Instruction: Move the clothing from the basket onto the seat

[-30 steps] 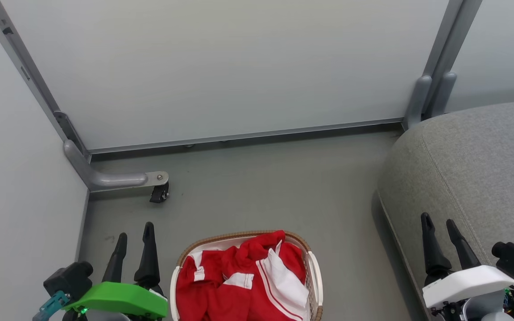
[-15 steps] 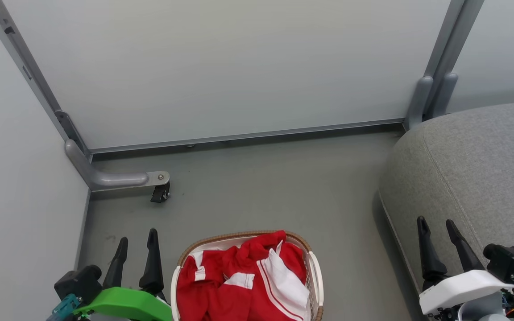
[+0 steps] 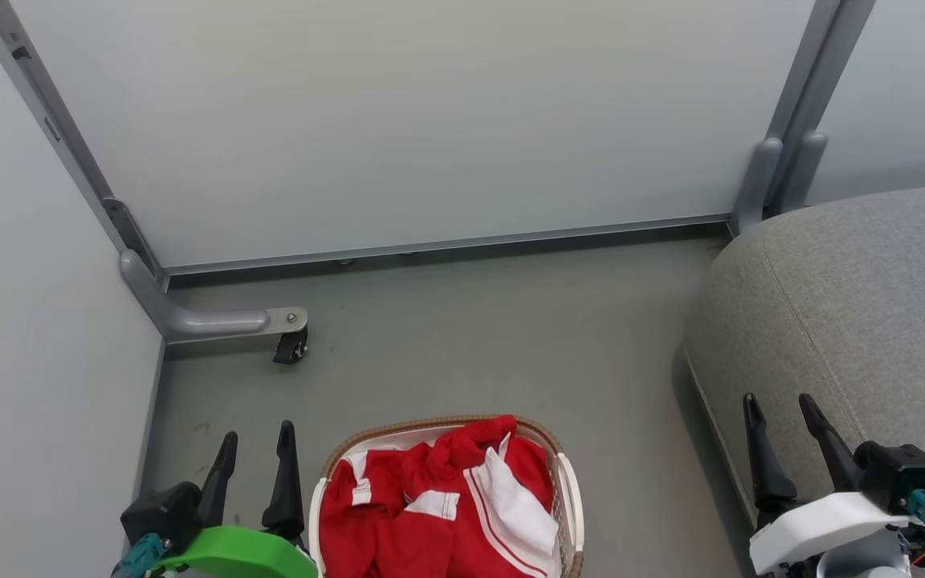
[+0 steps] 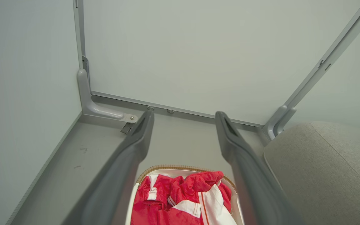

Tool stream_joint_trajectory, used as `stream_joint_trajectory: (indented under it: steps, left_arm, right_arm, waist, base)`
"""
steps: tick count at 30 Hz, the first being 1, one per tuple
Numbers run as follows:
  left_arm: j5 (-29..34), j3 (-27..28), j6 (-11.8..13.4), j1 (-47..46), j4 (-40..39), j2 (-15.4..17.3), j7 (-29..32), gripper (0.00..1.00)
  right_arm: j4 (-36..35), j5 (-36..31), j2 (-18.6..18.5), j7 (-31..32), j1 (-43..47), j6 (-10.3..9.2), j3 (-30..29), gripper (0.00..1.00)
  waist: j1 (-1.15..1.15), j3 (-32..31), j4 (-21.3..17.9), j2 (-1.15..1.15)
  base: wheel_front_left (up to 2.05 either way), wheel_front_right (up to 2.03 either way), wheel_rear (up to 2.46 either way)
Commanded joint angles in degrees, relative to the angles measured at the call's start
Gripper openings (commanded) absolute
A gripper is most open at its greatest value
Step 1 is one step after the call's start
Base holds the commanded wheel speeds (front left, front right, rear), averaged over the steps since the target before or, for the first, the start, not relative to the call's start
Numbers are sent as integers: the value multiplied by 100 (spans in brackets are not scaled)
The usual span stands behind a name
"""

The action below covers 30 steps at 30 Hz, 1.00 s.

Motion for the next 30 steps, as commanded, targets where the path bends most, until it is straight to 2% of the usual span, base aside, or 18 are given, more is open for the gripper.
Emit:
stream_joint_trajectory:
  steps: [1,26,30]
  left_arm:
    - [118,-13,13,53,12,39,-48,100]
    - [922,-91,19,72,351,48,-314,100]
    - [908,-81,13,57,368,48,-304,100]
  right_arm:
    - [-16,-133,-34,-61,59,2,1,100]
    - [-41,-1217,-48,-320,151,1,27,100]
    - [-31,-1197,-48,-316,140,1,28,100]
  waist:
    - [0,1,5,0]
    - [0,9,38,0]
    - [0,8,39,0]
  base:
    - [0,0,0]
    - [0,0,0]
    - [0,0,0]
